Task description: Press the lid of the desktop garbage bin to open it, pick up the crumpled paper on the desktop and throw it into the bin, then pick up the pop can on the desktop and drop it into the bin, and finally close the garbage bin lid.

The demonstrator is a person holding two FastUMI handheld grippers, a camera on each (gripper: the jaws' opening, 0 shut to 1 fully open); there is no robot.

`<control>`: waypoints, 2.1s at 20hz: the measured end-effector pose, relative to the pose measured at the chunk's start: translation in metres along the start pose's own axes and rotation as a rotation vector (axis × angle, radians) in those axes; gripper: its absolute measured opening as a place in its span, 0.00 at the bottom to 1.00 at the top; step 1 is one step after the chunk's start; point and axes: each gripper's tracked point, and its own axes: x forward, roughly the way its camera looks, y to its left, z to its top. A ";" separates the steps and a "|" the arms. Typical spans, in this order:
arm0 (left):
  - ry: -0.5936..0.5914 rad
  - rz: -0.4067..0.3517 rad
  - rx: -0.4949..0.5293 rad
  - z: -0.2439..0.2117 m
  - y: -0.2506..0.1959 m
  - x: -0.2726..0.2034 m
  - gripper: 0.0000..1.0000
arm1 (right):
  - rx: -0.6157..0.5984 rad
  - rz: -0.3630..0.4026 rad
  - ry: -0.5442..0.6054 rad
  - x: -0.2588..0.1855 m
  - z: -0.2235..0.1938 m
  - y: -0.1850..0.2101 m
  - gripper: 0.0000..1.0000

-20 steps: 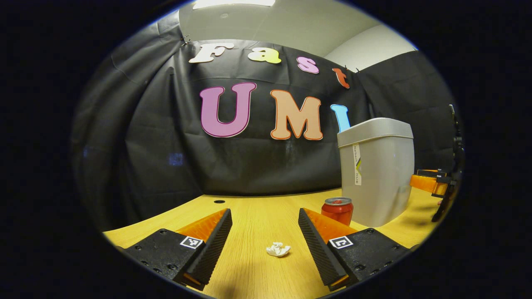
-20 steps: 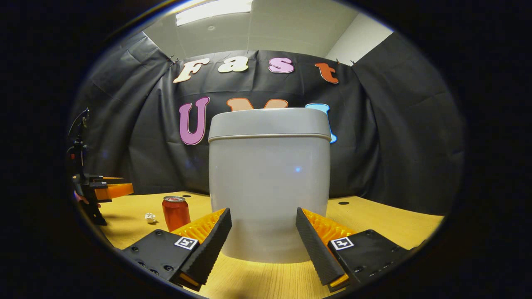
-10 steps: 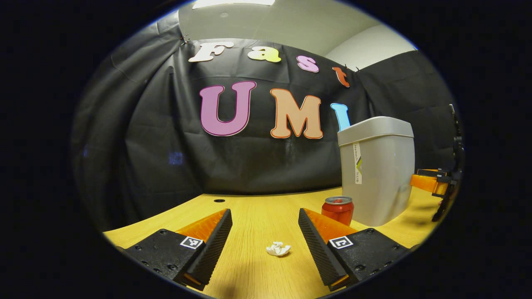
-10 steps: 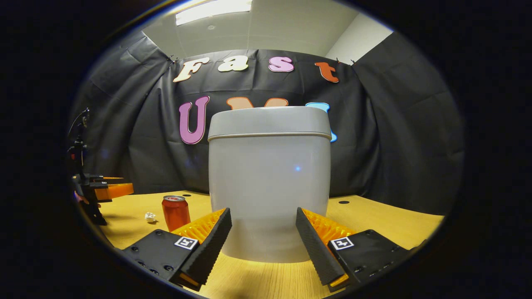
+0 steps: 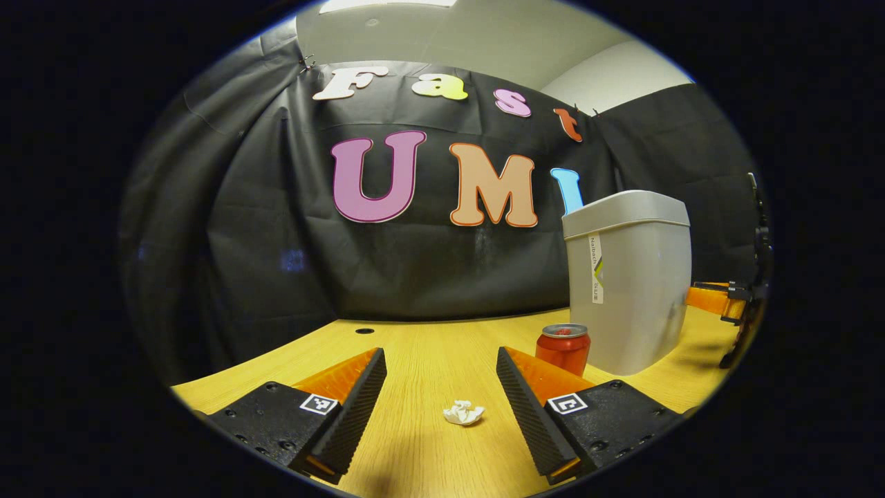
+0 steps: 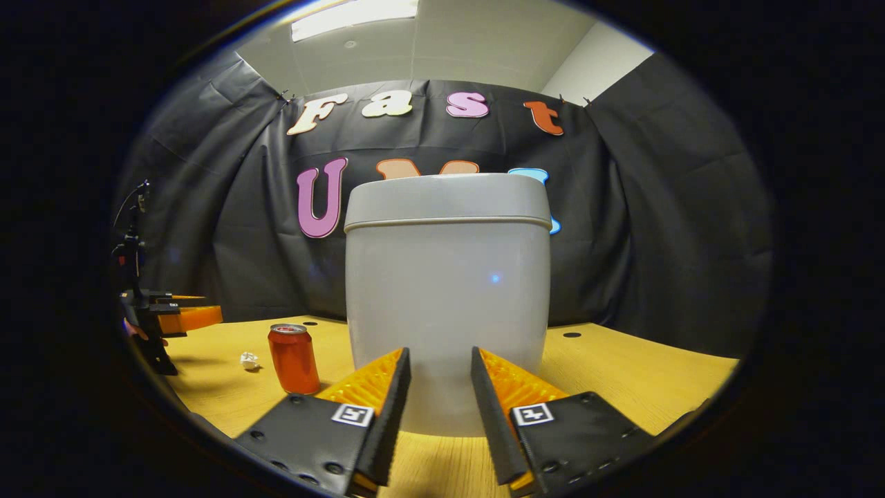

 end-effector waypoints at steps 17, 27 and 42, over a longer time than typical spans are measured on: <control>0.003 -0.001 0.001 -0.002 0.001 0.000 0.94 | -0.004 0.007 -0.027 -0.005 0.006 0.000 0.03; 0.004 0.000 0.000 -0.003 0.000 0.001 0.94 | 0.042 0.025 -0.044 -0.008 0.031 -0.006 0.03; 0.010 0.001 0.000 -0.004 0.000 0.002 0.94 | -0.136 0.053 -0.157 0.008 0.191 -0.002 0.03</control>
